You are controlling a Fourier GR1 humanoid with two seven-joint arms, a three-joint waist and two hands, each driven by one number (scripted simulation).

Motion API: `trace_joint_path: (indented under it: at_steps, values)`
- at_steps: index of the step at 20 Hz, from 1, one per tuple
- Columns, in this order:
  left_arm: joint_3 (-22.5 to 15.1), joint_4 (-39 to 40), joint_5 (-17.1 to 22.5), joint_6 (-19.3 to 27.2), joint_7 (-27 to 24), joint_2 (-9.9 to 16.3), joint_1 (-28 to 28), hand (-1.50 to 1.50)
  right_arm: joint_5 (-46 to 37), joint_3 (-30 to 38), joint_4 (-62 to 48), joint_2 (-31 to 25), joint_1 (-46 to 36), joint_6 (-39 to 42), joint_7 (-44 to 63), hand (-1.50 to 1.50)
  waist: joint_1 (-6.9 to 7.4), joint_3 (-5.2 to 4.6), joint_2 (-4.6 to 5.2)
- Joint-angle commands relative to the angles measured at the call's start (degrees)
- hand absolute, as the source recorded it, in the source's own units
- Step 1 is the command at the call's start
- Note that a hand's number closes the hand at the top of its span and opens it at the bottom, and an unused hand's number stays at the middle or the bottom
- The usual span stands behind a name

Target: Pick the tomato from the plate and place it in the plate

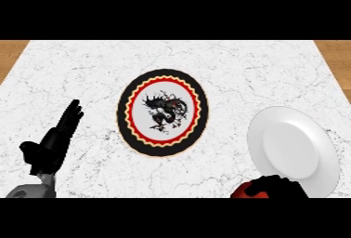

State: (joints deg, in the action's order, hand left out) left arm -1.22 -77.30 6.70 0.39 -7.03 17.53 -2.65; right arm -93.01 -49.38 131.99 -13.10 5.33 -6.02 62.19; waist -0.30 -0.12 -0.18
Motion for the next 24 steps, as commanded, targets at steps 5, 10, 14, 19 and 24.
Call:
trace_joint_path:
  at_steps: [5,10,14,19,24]
  values:
    - [-0.51,-0.99,-1.30,-0.28,-1.15,-1.48,1.54,0.00,5.78,6.21,-11.68,12.84,-16.44,11.64,3.49,1.50,1.30,0.08,0.33]
    - [-0.54,1.93,-2.86,0.67,-1.09,-2.57,-1.63,0.00,14.51,6.31,-21.63,13.01,-28.31,7.68,9.76,1.50,1.26,0.07,0.35]
    - [-1.06,0.95,-2.76,1.44,0.40,-4.16,-2.37,0.00,22.34,13.77,-34.64,13.06,-35.37,0.86,5.44,1.50,1.93,0.11,0.54]
    - [0.15,2.46,-2.21,-0.79,-0.10,-2.81,-2.91,0.00,26.37,12.22,-49.35,13.08,-42.81,-9.74,4.58,1.50,2.01,0.11,0.52]
    - [1.10,1.60,-1.80,-1.46,0.38,-2.15,-3.04,0.00,32.56,15.61,-60.06,13.08,-49.62,-15.39,1.41,1.50,2.24,0.12,0.56]
